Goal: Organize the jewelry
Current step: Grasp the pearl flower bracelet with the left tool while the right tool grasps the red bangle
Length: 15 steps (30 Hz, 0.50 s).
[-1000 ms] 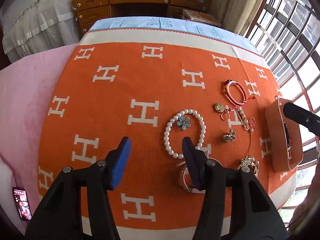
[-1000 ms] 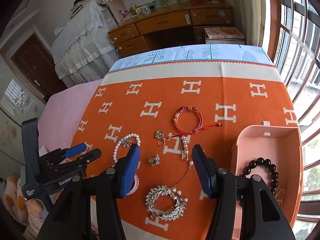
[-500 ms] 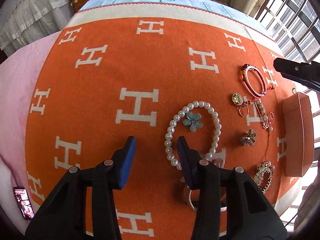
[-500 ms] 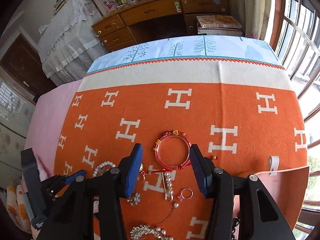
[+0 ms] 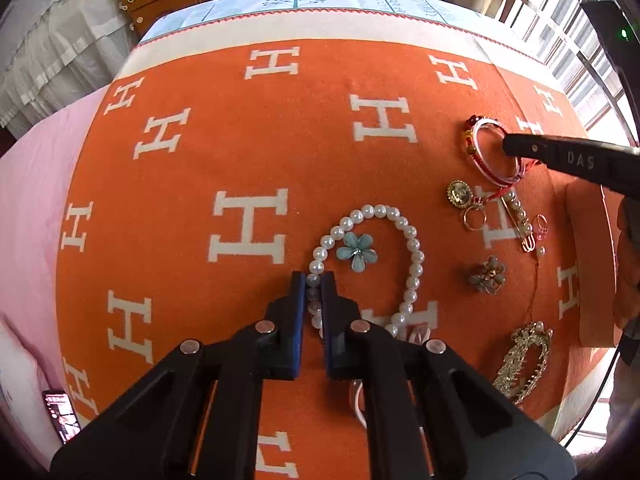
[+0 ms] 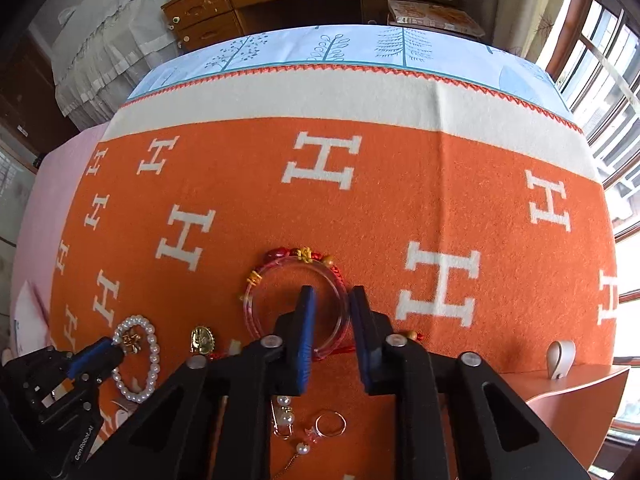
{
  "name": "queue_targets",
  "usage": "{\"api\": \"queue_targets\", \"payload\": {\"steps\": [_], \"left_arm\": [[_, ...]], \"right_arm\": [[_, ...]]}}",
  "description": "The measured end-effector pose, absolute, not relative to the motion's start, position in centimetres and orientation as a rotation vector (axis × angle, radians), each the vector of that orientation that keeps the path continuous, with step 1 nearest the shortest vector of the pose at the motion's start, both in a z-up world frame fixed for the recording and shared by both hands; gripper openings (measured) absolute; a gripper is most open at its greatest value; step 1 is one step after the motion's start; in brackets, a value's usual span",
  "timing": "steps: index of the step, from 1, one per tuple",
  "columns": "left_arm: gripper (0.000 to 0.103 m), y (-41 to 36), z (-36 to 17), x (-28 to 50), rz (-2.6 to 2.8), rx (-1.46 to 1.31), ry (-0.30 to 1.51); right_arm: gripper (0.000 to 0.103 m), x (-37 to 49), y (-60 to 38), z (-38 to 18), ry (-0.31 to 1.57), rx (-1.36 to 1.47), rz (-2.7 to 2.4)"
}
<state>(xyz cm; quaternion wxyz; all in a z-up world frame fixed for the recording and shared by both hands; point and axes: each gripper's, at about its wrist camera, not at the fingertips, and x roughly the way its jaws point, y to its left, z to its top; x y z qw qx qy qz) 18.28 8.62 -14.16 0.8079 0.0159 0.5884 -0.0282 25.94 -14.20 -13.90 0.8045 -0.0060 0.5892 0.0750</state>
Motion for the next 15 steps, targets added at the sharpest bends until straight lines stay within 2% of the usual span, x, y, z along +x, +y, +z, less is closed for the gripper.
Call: {"api": "queue_targets", "payload": {"steps": [6, 15], "left_arm": [[0.005, 9.6, -12.5, 17.6, -0.070, -0.055, 1.202], [0.005, 9.0, -5.1, 15.3, -0.138, -0.091, 1.037]], "right_arm": [[0.006, 24.6, -14.4, -12.6, 1.222, 0.035, 0.198], [0.006, 20.4, -16.7, -5.6, 1.061, 0.175, 0.259]]}}
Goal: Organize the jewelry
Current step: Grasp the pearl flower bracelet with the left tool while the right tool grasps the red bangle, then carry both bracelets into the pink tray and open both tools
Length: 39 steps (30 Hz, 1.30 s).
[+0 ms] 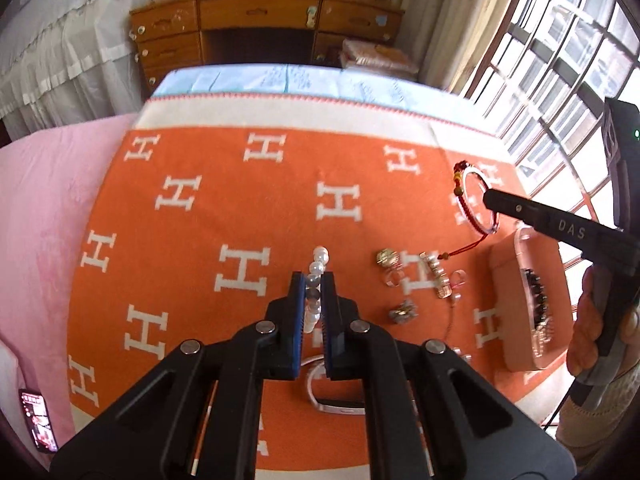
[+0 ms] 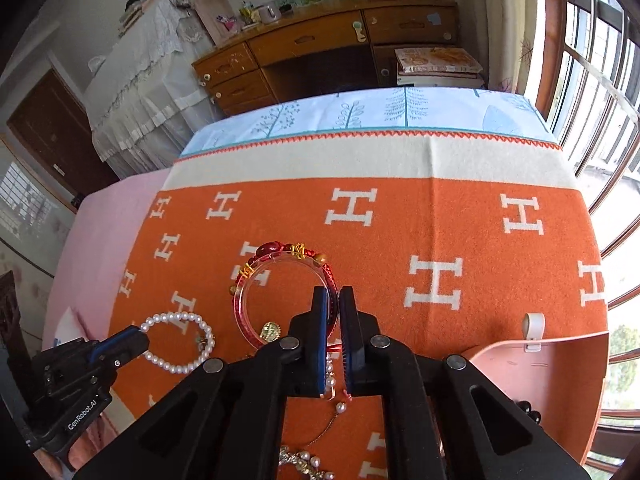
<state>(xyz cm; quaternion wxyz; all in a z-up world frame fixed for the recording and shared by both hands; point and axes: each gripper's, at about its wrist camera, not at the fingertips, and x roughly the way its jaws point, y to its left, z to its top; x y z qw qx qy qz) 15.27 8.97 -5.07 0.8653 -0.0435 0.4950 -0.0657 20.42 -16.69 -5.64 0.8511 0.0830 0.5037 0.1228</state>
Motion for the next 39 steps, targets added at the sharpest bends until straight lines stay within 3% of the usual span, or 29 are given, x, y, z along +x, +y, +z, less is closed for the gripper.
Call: {"api": "queue_targets", "payload": {"steps": [10, 20, 30, 39], "left_arm": [[0.005, 3.1, 2.6, 11.7, -0.272, -0.031, 0.892], [0.005, -8.1, 5.1, 10.6, -0.477, 0.064, 0.841], [0.005, -18.1, 1.5, 11.3, -0.591, 0.140, 0.866], [0.006, -19.2, -3.8, 13.0, -0.551, 0.178, 0.920]], "right_arm": [[0.006, 11.9, -22.8, 0.7, 0.914, 0.287, 0.276], [0.006, 3.5, -32.9, 2.3, 0.832, 0.381, 0.150], [0.006, -2.5, -39.0, -2.2, 0.873, 0.428, 0.063], [0.006, -3.1, -37.2, -5.9, 0.960, 0.367, 0.084]]}}
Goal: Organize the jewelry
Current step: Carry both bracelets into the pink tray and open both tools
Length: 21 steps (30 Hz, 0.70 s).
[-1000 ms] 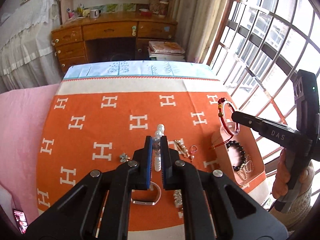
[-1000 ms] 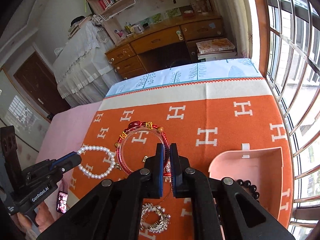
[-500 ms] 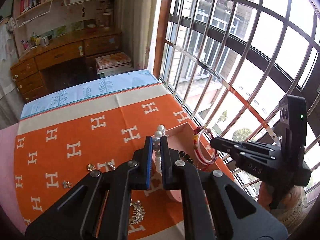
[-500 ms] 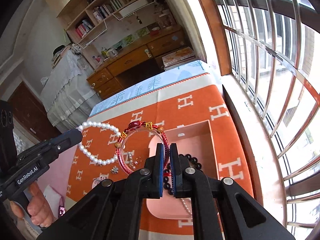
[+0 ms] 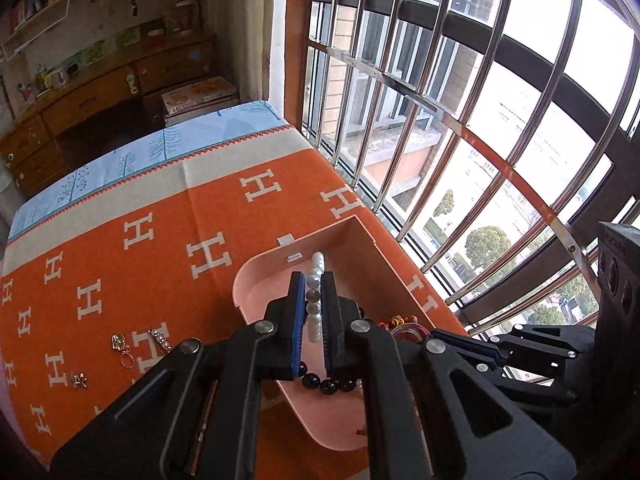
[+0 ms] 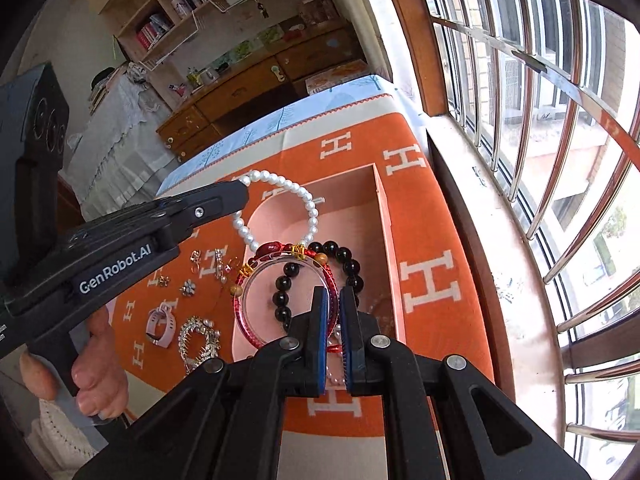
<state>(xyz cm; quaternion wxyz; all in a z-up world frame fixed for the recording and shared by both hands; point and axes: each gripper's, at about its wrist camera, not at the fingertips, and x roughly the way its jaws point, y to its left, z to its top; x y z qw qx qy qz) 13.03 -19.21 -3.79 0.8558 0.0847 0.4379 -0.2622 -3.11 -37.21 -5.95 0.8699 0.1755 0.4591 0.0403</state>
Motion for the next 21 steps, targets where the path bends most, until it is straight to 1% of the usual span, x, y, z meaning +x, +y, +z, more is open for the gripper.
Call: {"api": "queue_targets", "payload": {"steps": [1, 3, 4, 5, 6, 7, 8, 14, 17, 18, 19, 20, 21], "left_arm": [[0.006, -18.9, -4.0, 13.1, -0.543, 0.181, 0.927], [0.010, -18.1, -4.3, 13.2, -0.538, 0.170, 0.945], [0.018, -17.7, -4.5, 13.2, -0.527, 0.166, 0.948], [0.032, -17.3, -4.5, 13.1, -0.512, 0.164, 0.946], [0.041, -16.8, -4.6, 13.0, -0.495, 0.165, 0.940], [0.054, -16.3, -4.5, 12.8, -0.479, 0.164, 0.929], [0.057, -15.7, -4.3, 12.4, -0.466, 0.162, 0.915], [0.057, -12.8, -4.1, 11.8, -0.393, 0.170, 0.896], [0.057, -11.5, -4.0, 11.5, -0.361, 0.165, 0.893], [0.057, -11.1, -4.0, 11.3, -0.352, 0.162, 0.891], [0.057, -10.7, -3.9, 11.2, -0.346, 0.160, 0.888], [0.057, -10.4, -3.8, 11.1, -0.337, 0.159, 0.884], [0.057, -10.1, -3.7, 10.9, -0.330, 0.159, 0.879]], "right_arm": [[0.006, -2.8, -36.8, -6.2, 0.968, 0.361, 0.090], [0.006, -2.5, -36.2, -6.7, 0.980, 0.357, 0.100], [0.006, -2.2, -35.9, -6.9, 0.987, 0.355, 0.104], [0.006, -1.9, -35.5, -7.1, 0.994, 0.354, 0.109], [0.006, -1.2, -35.1, -7.4, 1.002, 0.352, 0.113], [0.006, -0.9, -34.7, -7.6, 1.010, 0.348, 0.115], [0.006, -0.3, -34.3, -7.8, 1.017, 0.343, 0.115], [0.006, 2.9, -32.6, -9.1, 1.047, 0.306, 0.078], [0.010, 3.9, -32.4, -9.8, 1.070, 0.306, 0.049], [0.012, 4.2, -32.2, -9.9, 1.077, 0.308, 0.041], [0.019, 4.2, -32.2, -10.0, 1.079, 0.311, 0.037], [0.027, 4.2, -32.1, -10.0, 1.076, 0.312, 0.035], [0.029, 4.2, -31.9, -9.9, 1.068, 0.310, 0.033]]}}
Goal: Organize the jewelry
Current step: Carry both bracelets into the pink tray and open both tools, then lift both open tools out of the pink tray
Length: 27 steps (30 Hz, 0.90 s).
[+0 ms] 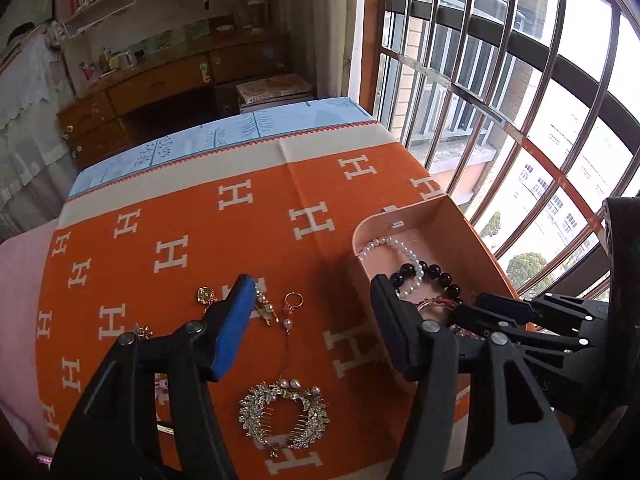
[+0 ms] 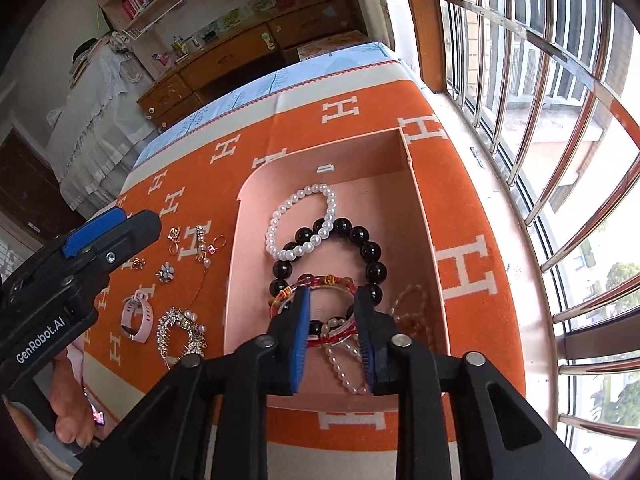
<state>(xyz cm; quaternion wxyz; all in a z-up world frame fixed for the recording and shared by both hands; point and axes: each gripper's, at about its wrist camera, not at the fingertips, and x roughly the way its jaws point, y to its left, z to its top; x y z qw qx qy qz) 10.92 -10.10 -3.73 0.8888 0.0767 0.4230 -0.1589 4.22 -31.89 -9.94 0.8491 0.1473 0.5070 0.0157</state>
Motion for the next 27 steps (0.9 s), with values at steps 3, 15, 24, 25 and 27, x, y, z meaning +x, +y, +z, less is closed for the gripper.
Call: {"api": "queue_targets", "payload": {"steps": [3, 15, 24, 25, 27], "left_arm": [[0.057, -9.4, -3.5, 10.4, -0.308, 0.167, 0.868], [0.057, -6.3, -2.2, 8.1, -0.283, 0.122, 0.840], [0.057, -3.5, -1.6, 6.8, -0.250, 0.092, 0.822], [0.057, -3.2, -1.5, 6.8, -0.246, 0.088, 0.821], [0.057, -2.6, -1.4, 6.6, -0.239, 0.080, 0.819]], "right_arm": [[0.032, 3.8, -31.1, -9.0, 1.029, 0.272, 0.014], [0.032, 1.9, -28.0, -6.0, 0.958, 0.240, 0.044], [0.032, 0.8, -25.3, -5.2, 0.954, 0.210, 0.079], [0.032, 0.8, -24.9, -5.1, 0.953, 0.205, 0.083], [0.032, 0.8, -24.3, -5.0, 0.953, 0.197, 0.092]]}}
